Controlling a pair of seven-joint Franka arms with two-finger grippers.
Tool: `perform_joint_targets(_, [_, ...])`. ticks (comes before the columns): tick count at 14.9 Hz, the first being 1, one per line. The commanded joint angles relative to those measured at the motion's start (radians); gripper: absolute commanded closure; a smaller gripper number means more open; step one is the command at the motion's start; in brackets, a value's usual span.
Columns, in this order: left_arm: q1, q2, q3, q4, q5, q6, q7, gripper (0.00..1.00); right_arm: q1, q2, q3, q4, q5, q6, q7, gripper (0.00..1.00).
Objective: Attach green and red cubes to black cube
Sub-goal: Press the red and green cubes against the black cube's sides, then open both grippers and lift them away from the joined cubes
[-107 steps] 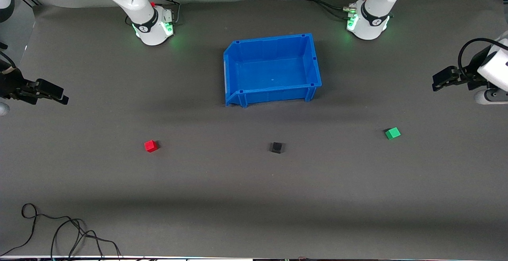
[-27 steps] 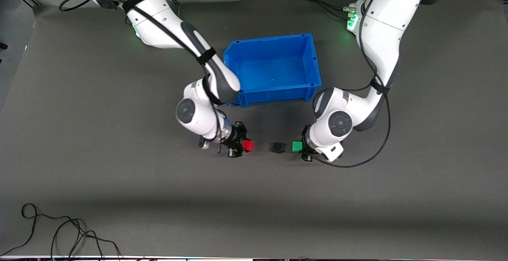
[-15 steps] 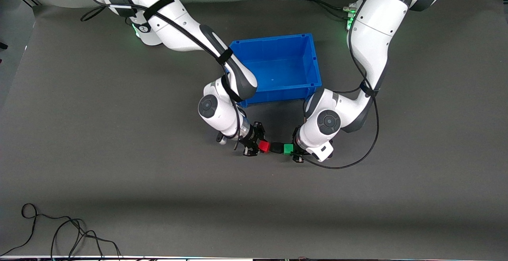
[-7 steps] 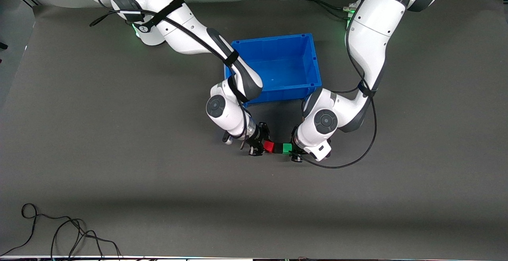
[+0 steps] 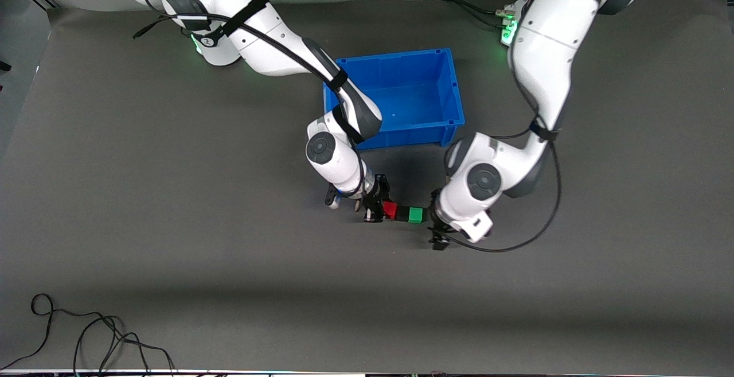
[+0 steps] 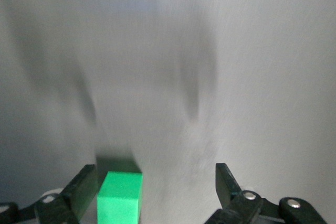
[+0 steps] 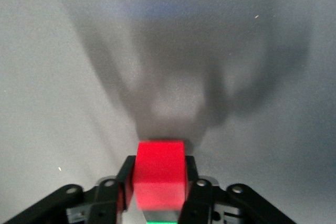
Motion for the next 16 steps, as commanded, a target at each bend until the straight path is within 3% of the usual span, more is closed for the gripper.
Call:
perform_joint_targets(1, [0.1,-0.099,-0.003,-0.02,0.019,-0.148,0.098,0.0,0.006,0.01,-0.017,0.03,-0.015,-0.004,-0.006,0.0])
perform_joint_targets(3, [0.155,-0.126,-0.003,-0.025,0.02,-0.202,0.198,0.0,0.001,-0.005,-0.022,0.027,-0.026,-0.012,-0.006,0.0])
perform_joint_targets(7, [0.24,-0.227,0.007,-0.08,0.054,-0.357,0.529,0.0,-0.036,-0.098,-0.024,0.03,-0.217,-0.211,-0.078,0.0])
perform_joint_targets(11, [0.306,-0.436,0.01,-0.282,0.075,-0.365,0.946,0.0,-0.094,-0.268,-0.033,0.024,-0.245,-0.508,-0.266,0.0])
perform_joint_targets(14, [0.364,-0.522,0.008,-0.34,0.081,-0.414,1.181,0.0,-0.093,-0.407,-0.121,0.023,-0.247,-0.764,-0.477,0.0])
perform_joint_targets(16, [0.393,-0.572,0.01,-0.359,0.086,-0.454,1.334,0.0,-0.091,-0.483,-0.168,0.02,-0.293,-0.898,-0.617,0.0])
